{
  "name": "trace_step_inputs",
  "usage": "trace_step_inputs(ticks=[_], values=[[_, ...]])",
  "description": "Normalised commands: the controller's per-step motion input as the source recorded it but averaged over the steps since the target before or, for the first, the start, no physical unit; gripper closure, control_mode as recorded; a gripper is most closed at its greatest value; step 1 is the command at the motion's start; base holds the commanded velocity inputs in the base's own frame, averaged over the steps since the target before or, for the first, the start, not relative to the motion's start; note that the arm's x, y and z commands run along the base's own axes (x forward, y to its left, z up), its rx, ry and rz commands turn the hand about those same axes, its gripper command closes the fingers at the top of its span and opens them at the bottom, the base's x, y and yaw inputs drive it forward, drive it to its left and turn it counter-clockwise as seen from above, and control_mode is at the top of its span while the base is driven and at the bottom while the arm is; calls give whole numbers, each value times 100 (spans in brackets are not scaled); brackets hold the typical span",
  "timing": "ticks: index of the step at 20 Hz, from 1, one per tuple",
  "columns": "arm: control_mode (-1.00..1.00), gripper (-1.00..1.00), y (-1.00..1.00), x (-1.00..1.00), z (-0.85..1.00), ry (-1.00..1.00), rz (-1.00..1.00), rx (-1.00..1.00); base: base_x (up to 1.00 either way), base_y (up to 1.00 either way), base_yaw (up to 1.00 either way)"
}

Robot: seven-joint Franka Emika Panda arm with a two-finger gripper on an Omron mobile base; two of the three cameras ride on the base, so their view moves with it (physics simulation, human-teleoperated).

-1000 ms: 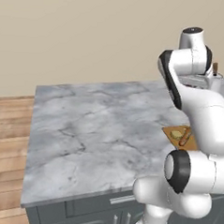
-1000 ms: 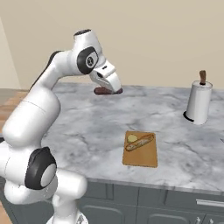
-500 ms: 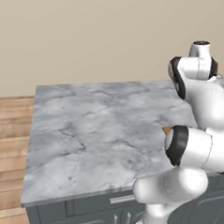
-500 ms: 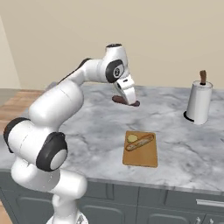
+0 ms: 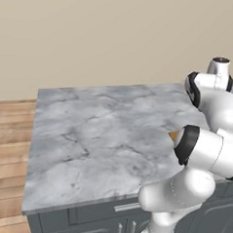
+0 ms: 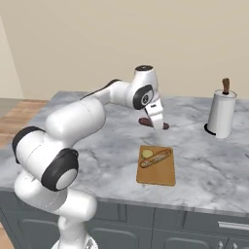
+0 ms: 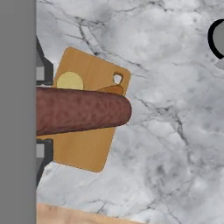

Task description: Retrieve the sausage and cheese from the fridge and place them on the cutting board on the counter.

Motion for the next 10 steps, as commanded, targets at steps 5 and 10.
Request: trace_step_inputs(ticks=[5,10], values=[[-100,100,-16,-8,-63,-19,-5,0,0,0,0],[-100,100,-11,-26,-49,-17,-6,0,0,0,0]])
